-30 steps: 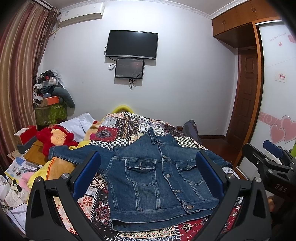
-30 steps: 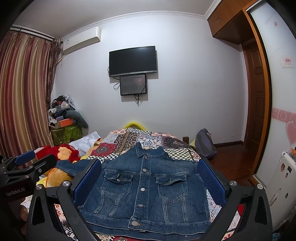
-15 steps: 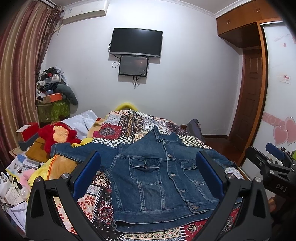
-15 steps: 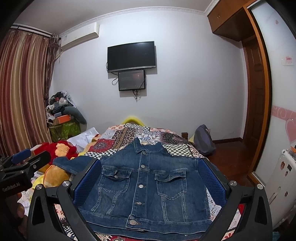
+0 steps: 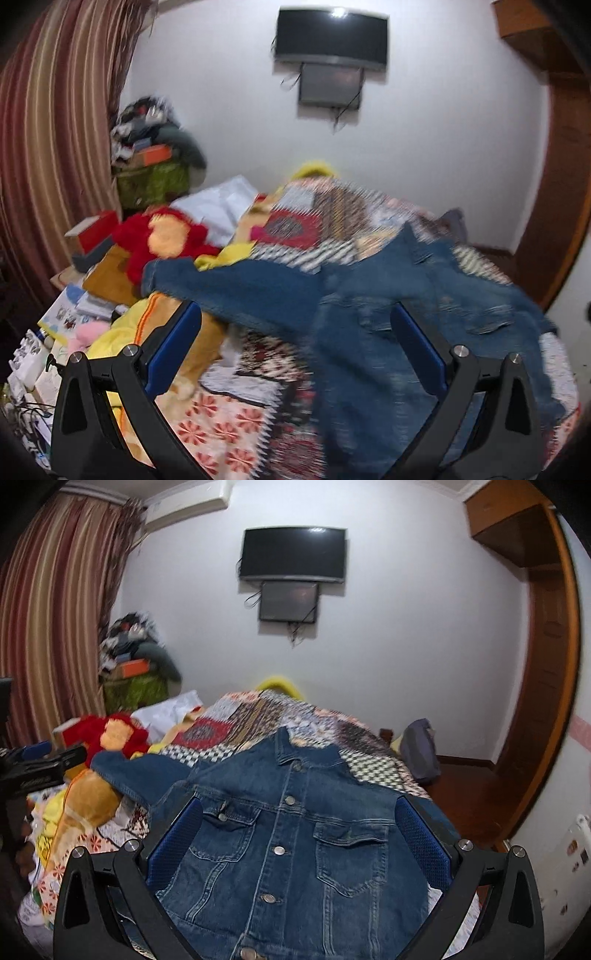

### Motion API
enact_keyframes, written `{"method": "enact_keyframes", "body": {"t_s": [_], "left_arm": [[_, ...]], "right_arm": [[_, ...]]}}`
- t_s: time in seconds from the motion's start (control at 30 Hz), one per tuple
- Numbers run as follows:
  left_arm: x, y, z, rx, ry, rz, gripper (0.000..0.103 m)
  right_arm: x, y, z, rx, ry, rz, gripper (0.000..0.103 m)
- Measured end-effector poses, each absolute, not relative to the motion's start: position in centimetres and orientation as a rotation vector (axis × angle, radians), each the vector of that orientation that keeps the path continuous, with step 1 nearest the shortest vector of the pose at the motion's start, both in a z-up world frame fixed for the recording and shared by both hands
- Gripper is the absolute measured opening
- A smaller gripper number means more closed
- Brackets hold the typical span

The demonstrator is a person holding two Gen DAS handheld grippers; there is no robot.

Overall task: Fold large clothes
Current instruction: 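Move the left tool down to the denim jacket's sleeve and grasp it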

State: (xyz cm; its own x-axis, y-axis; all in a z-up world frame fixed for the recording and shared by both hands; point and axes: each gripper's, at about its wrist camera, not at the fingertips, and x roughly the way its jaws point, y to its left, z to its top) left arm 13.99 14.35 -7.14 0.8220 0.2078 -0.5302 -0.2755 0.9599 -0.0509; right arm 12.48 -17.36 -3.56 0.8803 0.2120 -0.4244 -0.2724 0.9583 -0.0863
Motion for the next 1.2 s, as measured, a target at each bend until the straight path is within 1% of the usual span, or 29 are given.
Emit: {"method": "enact_keyframes", "body": {"t_s": [0.17,0.37,0.47,0.6,0.77,0.87,0.93,0.97,1.0,1.03,1.07,1.1,1.13,1.17,1.2], "left_arm": [[18.7,19.8,-12.0,-0.163,0.693,0.279,0.103],[23.5,26.2,-18.1,-0.344,0.862,0.293,0.103],[25.1,28.2,-20.0,-0.402,0.899,0.294,0.103],[27.0,30.9,-21.9,-0.587,0.917,0.243,0.103],[28.3,32.7,-22.0,-0.708,0.880,0.196,0.103],[30.0,33.3,-22.5,-0.713,0.906,0.227,0.099],[30.9,33.7,-22.9,-0.688,0.921,0.262,0.093],[31.4,33.8,-23.2,-0.666,0.935,0.292,0.086],[31.7,33.8,-23.3,-0.642,0.943,0.317,0.076],[32.0,33.8,-23.3,-0.609,0.951,0.350,0.071],[32.1,33.7,-23.2,-0.575,0.955,0.379,0.061],[32.1,33.6,-23.0,-0.541,0.958,0.405,0.047],[32.1,33.4,-22.8,-0.501,0.961,0.439,0.040],[32.1,33.2,-22.5,-0.462,0.968,0.477,0.028],[32.0,33.1,-22.1,-0.420,0.954,0.498,0.020]], "right_arm": [[19.2,-14.5,-6.7,-0.269,0.564,0.332,0.103],[25.7,-11.7,-11.5,-0.353,0.681,0.376,0.103],[28.0,-10.8,-13.2,-0.347,0.712,0.396,0.103],[31.2,-9.7,-15.2,-0.340,0.755,0.419,0.103],[34.0,-8.5,-16.6,-0.344,0.806,0.443,0.103],[35.0,-7.9,-17.2,-0.342,0.826,0.464,0.103],[35.4,-7.5,-17.6,-0.339,0.831,0.481,0.103],[35.5,-7.4,-17.7,-0.338,0.833,0.485,0.103],[35.6,-7.4,-17.9,-0.340,0.839,0.481,0.103],[35.7,-7.4,-18.1,-0.336,0.843,0.480,0.103],[35.8,-7.5,-18.2,-0.327,0.849,0.485,0.103],[35.8,-7.7,-18.3,-0.316,0.855,0.488,0.103],[35.9,-8.0,-18.4,-0.301,0.866,0.490,0.103],[36.0,-8.2,-18.5,-0.291,0.875,0.492,0.103],[36.2,-8.5,-18.6,-0.277,0.891,0.496,0.103]]}}
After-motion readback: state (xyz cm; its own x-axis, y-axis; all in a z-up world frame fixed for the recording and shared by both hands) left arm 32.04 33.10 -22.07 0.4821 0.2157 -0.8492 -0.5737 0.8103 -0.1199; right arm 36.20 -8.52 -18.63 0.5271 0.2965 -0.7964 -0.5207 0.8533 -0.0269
